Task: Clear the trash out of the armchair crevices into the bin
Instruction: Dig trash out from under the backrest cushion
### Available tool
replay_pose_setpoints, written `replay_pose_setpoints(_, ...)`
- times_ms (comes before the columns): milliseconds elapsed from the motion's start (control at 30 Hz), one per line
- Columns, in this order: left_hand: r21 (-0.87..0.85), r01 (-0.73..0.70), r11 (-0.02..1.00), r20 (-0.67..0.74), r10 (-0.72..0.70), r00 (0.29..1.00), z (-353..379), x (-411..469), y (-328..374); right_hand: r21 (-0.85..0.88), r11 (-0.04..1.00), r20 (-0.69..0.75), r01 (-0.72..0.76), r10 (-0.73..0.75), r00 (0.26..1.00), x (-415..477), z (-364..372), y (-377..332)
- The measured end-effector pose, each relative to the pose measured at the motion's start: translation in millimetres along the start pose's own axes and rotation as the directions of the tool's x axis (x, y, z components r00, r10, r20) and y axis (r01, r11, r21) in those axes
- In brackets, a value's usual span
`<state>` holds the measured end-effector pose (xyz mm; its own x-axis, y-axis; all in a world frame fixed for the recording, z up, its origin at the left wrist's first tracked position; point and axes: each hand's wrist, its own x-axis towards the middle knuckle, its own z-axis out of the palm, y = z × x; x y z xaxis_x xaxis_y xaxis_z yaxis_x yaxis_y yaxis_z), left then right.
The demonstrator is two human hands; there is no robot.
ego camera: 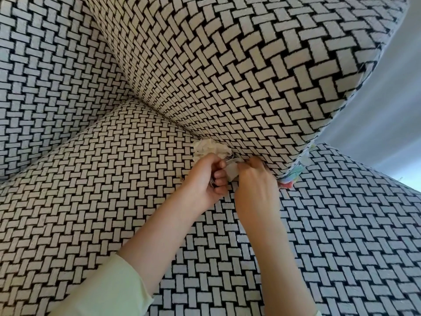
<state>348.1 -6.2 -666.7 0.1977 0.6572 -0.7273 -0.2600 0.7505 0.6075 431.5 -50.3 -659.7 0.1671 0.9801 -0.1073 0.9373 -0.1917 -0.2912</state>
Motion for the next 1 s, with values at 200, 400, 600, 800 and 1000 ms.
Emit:
replay_pose_setpoints(200, -0.052, 0.056, 0.997, 0.002, -0.056, 0.998, -1, -5, -3, 0.269, 0.963, -0.189, -0.009, 0.062, 0.98, 2, -3, 13)
replay_pose_setpoints(400, -0.071, 0.014, 0.997, -0.006, -0.014, 1.0, 9, -11, -3, 0.524, 0.823, -0.231, 0.218, -0.109, 0.967, -10, -14, -9)
replay_pose_setpoints(600, -0.286, 0.071, 0.956, 0.033, -0.065, 0.997, 0, -9, -4, -0.042, 0.998, 0.114, 0.037, -0.032, 0.993, -28, -35, 18)
replay_pose_setpoints(800, -0.25, 0.064, 0.966, -0.001, -0.067, 0.998, 2, -8, -5, -0.165, 0.979, 0.189, -0.117, 0.148, 0.971, -17, -12, 11)
replay_pose_setpoints(1000, -0.266, 0.075, 0.961, 0.018, -0.073, 0.997, -4, -8, -5, -0.055, 0.988, 0.057, -0.144, 0.147, 0.987, -9, -15, 12)
